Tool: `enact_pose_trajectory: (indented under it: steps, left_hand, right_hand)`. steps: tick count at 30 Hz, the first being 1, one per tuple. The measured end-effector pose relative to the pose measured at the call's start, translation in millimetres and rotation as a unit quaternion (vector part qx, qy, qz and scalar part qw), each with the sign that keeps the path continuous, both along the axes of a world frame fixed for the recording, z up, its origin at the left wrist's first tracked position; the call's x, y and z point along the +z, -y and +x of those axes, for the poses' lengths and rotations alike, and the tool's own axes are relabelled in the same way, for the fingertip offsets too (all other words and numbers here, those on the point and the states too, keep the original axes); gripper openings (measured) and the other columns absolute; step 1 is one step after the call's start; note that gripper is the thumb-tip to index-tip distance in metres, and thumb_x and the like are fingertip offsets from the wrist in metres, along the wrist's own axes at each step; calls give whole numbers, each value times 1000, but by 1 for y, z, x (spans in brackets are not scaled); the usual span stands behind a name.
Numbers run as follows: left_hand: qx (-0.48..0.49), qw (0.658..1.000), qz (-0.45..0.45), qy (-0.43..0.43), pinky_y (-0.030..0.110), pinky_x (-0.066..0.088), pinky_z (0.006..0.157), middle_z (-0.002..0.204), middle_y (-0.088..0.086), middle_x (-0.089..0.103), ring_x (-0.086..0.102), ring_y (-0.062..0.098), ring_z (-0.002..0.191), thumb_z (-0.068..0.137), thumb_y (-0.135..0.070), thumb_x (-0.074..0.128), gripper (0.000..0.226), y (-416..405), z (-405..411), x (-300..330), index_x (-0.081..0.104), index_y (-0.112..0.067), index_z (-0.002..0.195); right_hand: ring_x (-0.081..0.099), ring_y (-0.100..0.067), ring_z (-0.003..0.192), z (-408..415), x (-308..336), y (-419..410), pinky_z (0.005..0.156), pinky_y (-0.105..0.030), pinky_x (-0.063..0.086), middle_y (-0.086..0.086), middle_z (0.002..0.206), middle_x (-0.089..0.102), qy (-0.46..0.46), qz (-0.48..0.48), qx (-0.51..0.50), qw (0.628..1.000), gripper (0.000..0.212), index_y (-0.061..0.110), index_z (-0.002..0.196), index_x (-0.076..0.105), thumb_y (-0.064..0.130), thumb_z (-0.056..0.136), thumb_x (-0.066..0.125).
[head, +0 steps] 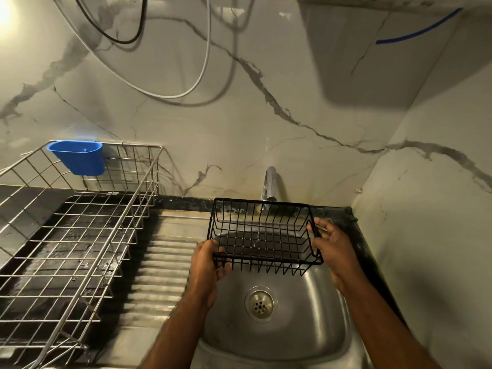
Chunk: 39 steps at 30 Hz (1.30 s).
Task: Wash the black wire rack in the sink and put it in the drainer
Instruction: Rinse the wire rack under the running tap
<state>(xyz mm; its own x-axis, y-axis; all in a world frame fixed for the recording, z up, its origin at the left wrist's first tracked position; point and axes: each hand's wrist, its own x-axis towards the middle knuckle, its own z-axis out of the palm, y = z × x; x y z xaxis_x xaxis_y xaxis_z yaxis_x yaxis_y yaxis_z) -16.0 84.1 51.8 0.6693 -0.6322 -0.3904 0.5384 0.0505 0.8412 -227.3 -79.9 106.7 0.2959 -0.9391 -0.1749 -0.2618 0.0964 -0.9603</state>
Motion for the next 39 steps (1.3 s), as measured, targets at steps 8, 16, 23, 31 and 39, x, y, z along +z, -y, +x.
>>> enact_pose_trajectory:
  steps: [8,16,23,31,39]
  left_hand:
    - [3,1000,-5,0,41,54,70,89,4,62,60,22,81,89,-24,51,16,-3,3,-3,55,-16,102]
    - [11,1000,6,-1,40,55,70,94,7,61,60,25,85,95,-20,48,13,-4,2,-2,56,-16,104]
    - [-6,1000,14,-2,41,55,69,95,8,62,61,26,87,87,-28,52,22,-1,2,-5,57,-17,105]
    - [-18,999,41,-6,47,58,66,114,14,61,62,30,100,81,-37,52,40,-2,1,-5,58,-18,116]
    - [-12,999,44,-11,55,61,72,130,17,58,60,36,115,97,-33,46,34,-3,-2,-3,58,-17,125]
  right_hand:
    - [57,-1,110,4,0,0,102,-37,46,13,122,63,-12,-14,3,1000,52,27,137,56,4,91,64]
    - [54,2,110,6,5,1,99,-30,42,7,132,60,1,-24,15,1000,50,23,137,56,1,93,61]
    - [53,-6,118,4,7,3,95,-30,43,2,137,60,-1,-24,13,1000,52,23,139,54,1,92,60]
    - [55,-12,125,1,7,1,93,-30,43,3,136,60,7,-16,6,1000,50,23,138,55,4,93,62]
    - [53,-12,128,0,8,0,105,-37,43,3,135,61,16,-19,0,1000,52,23,137,55,-3,92,58]
